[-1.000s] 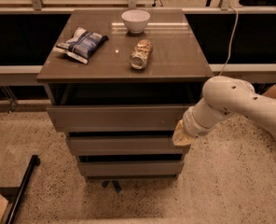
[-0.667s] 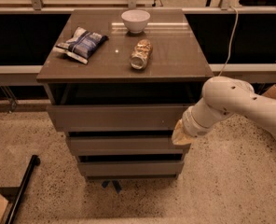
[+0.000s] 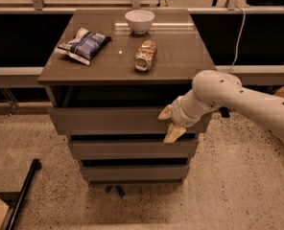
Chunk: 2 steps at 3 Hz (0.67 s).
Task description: Close top drawer
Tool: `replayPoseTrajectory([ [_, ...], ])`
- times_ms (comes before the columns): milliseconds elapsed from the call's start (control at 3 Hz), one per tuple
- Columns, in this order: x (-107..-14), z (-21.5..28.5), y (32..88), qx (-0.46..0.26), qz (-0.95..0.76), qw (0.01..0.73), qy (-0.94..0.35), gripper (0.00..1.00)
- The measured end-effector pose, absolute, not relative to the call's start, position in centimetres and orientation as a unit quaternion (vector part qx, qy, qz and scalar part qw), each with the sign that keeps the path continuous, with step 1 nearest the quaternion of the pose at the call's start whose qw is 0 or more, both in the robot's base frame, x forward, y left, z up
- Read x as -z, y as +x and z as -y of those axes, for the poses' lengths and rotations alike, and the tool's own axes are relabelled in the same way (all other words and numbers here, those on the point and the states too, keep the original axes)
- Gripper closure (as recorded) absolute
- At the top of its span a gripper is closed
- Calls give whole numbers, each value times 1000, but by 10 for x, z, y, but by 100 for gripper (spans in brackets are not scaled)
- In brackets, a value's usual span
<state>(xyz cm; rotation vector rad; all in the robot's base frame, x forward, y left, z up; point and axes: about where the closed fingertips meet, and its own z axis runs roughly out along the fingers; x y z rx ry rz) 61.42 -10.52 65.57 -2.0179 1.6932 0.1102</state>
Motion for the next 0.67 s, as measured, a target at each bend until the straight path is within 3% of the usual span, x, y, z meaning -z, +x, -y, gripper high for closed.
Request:
replayPoseTrajectory([
  [667,-658,103,618,-39,-621,254,-741,0],
])
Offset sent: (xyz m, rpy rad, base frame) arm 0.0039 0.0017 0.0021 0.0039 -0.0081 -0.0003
